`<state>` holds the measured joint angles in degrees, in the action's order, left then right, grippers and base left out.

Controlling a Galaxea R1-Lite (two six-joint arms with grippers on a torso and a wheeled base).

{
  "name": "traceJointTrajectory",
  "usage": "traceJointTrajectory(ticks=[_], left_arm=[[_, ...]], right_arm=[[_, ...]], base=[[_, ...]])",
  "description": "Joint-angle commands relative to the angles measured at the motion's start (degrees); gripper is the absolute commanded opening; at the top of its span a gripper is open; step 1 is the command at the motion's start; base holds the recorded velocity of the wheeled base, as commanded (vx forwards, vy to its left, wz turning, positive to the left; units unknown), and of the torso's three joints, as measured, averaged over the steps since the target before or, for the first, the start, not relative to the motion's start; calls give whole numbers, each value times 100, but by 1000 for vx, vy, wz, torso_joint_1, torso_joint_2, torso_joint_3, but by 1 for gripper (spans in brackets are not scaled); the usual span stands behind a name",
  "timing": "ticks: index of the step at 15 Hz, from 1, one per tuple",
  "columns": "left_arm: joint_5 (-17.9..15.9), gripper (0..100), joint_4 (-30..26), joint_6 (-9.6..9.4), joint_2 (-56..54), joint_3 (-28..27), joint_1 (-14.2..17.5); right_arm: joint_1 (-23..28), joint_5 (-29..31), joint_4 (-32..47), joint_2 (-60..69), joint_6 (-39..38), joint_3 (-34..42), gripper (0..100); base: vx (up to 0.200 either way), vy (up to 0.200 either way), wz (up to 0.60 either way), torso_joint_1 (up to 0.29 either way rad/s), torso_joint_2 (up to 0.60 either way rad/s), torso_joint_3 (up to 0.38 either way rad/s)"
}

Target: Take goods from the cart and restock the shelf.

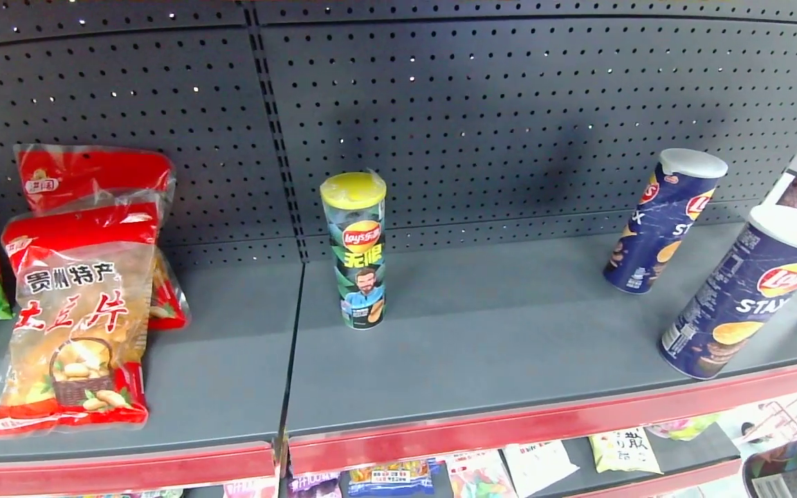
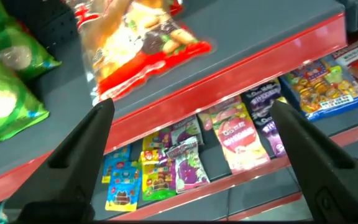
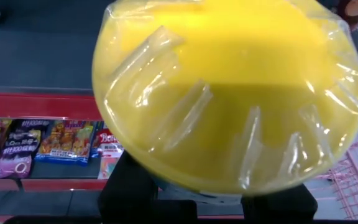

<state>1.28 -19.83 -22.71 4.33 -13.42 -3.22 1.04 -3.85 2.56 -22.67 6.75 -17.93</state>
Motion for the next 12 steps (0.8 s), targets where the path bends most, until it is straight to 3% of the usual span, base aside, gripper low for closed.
traceJointTrajectory(ticks=[1, 12], left_arm=[[4, 100, 6, -14, 7, 6, -3], [-146, 100, 23, -14, 7, -11, -3]], right_arm=[[2, -10, 8, 0, 1, 9, 0], [-174, -1, -1, -44, 450, 150, 0]], base=[[0, 0, 0, 0, 0, 0], [0, 0, 0, 0, 0, 0]])
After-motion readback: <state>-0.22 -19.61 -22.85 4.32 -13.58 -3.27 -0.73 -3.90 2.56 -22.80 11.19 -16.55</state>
